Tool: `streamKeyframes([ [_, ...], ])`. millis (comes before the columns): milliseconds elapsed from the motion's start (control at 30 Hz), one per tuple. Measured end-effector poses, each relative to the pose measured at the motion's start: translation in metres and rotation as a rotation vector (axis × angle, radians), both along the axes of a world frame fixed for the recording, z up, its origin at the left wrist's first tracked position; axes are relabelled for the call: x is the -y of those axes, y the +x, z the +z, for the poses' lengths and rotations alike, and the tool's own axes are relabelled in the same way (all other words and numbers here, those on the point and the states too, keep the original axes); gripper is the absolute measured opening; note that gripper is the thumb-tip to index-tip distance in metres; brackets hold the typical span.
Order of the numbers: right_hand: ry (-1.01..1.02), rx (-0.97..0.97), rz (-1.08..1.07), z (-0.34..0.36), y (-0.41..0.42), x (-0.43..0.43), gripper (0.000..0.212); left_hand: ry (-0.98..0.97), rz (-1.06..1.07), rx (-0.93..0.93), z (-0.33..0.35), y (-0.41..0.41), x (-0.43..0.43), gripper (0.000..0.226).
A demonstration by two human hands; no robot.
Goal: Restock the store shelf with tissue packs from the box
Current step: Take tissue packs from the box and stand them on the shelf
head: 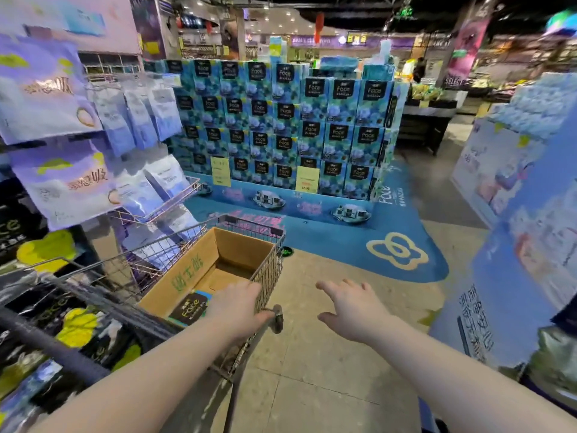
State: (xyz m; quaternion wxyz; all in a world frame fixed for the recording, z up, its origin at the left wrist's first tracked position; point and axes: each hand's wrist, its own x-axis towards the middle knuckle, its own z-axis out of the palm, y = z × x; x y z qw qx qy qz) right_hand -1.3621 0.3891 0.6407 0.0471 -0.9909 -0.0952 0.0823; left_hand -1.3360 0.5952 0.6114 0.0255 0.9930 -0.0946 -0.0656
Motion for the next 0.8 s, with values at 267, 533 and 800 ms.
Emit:
streamKeyframes([
  [267, -0.054, -0.042, 0.037, -0.020, 0.141, -0.025, 0.058, -0.078, 0.038, -0.064, -0.037, 0.130, -0.020, 0.060],
  [533, -0.091, -0.184, 0.207, -0.046, 0.280, -0.102, 0.058, -0.128, 0.274, -0.246, -0.080, 0.209, -0.109, 0.055],
  [800, -0.164, -0.379, 0.454, -0.111, 0.367, -0.186, 0.058, -0.253, 0.622, -0.345, -0.128, 0.216, -0.182, 0.063],
])
